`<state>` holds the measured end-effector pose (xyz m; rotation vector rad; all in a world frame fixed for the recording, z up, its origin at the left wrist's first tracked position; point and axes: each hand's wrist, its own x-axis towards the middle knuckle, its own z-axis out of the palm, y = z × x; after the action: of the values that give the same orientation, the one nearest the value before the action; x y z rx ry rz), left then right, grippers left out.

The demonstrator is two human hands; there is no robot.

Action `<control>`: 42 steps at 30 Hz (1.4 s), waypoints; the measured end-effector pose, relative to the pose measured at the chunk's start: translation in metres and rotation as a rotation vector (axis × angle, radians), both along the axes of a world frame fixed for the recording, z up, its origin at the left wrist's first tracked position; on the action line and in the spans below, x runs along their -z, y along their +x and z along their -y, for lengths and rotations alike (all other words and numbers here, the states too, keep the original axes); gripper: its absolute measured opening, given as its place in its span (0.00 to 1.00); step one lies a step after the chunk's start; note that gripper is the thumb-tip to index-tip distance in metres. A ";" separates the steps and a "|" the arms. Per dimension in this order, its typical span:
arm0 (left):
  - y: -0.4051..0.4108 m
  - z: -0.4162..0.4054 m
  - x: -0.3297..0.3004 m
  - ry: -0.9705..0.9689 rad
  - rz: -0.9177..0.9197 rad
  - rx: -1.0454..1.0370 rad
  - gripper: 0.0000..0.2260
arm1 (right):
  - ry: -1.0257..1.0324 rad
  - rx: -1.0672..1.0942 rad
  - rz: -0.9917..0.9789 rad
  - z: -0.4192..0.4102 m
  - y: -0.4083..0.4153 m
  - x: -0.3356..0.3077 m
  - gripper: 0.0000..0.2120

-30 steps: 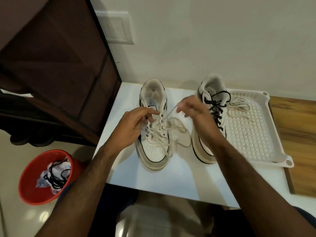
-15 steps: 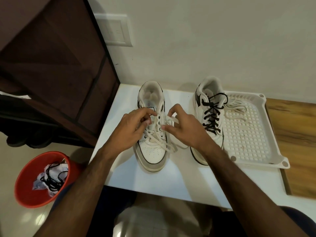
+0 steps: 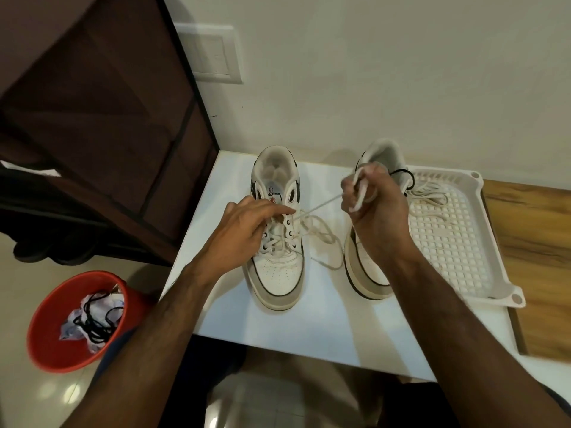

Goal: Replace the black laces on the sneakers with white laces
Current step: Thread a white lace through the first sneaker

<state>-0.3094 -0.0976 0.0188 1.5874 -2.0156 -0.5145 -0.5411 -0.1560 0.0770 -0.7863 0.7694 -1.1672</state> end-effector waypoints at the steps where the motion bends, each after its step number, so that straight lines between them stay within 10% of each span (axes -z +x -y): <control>1: 0.001 0.000 0.000 0.000 -0.006 0.012 0.30 | 0.059 0.025 -0.072 0.001 -0.001 -0.002 0.09; 5: 0.006 0.003 0.004 -0.024 -0.025 0.052 0.30 | -0.168 -0.197 -0.908 -0.009 0.006 0.011 0.12; 11: 0.003 0.001 0.001 -0.025 -0.037 0.068 0.24 | -0.532 -0.344 -1.433 -0.011 0.021 0.032 0.11; 14: 0.003 0.001 0.002 -0.029 -0.019 0.047 0.24 | -0.559 -0.268 -1.227 -0.013 0.019 0.032 0.06; 20: 0.003 0.001 0.001 -0.035 -0.054 0.046 0.25 | -0.037 0.144 -0.205 0.008 -0.001 0.017 0.06; 28: 0.006 0.000 -0.010 -0.018 -0.066 0.049 0.13 | 0.003 -0.078 -0.524 0.003 0.008 0.014 0.04; 42: -0.038 -0.014 -0.020 -0.226 0.612 0.047 0.15 | 0.057 -0.043 -0.297 0.022 0.003 0.019 0.15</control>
<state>-0.3478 -0.0833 0.0385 1.6905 -2.4397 0.2173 -0.5380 -0.1780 0.0581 -0.9359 1.0215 -0.9964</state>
